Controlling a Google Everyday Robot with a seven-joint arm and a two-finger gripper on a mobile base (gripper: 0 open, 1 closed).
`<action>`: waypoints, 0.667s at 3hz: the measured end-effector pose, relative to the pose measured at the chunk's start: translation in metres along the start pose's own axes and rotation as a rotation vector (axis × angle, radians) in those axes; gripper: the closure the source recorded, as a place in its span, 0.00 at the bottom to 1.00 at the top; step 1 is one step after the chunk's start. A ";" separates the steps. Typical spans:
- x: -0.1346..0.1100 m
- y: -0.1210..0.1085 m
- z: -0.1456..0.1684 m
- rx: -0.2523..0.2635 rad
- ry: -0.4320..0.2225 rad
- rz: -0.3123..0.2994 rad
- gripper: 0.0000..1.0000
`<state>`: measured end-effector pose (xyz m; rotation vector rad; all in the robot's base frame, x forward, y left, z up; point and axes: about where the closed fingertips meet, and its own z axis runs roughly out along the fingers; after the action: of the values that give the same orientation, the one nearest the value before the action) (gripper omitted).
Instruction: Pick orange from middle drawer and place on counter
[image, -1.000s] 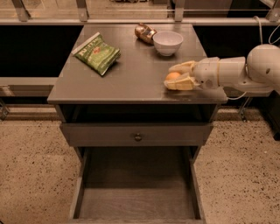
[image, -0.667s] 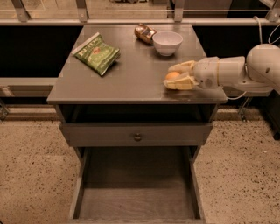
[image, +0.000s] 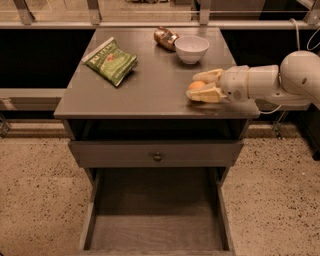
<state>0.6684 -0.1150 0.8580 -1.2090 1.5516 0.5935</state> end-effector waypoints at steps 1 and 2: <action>-0.001 0.001 0.002 -0.004 -0.001 -0.001 0.00; -0.014 -0.001 -0.012 -0.006 0.029 -0.049 0.00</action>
Offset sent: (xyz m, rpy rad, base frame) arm -0.0113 -0.0200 0.0425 -0.1078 -0.0711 0.0226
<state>0.6632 -0.1199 0.8754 -1.2613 1.5405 0.5508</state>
